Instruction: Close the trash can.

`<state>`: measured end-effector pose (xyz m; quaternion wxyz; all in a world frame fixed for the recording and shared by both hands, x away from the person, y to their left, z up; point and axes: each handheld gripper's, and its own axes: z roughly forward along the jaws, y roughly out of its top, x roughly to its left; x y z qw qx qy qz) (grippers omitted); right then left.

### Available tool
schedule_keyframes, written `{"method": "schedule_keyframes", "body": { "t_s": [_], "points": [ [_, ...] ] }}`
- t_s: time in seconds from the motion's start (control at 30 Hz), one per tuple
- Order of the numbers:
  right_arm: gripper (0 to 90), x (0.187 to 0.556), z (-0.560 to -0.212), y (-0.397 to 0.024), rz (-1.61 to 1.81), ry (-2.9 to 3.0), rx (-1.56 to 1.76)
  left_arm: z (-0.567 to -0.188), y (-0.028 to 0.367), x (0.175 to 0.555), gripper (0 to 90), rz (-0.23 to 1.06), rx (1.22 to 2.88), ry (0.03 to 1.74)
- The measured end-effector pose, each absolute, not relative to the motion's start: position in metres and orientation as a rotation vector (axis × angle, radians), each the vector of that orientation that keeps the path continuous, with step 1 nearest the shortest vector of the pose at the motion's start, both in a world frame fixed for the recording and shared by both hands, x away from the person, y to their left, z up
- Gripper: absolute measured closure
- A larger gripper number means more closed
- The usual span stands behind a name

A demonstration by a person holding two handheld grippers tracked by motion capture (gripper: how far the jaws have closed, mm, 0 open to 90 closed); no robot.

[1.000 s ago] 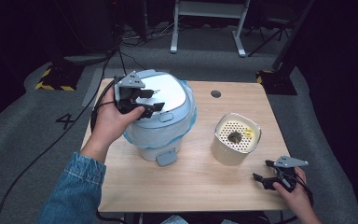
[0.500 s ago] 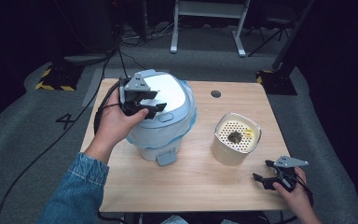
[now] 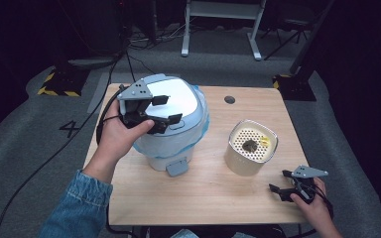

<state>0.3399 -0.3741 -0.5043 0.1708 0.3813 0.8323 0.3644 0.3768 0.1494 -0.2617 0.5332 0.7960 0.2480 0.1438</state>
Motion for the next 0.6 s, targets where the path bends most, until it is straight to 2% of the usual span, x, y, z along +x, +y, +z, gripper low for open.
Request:
{"method": "schedule_keyframes", "body": {
  "t_s": [0.6],
  "points": [
    [14.3, 0.341, -0.504, -0.368, 1.013, 2.330, 1.130, -0.285, 0.165, 0.319, 26.7, 0.367, 1.892, 0.613]
  ]
}}
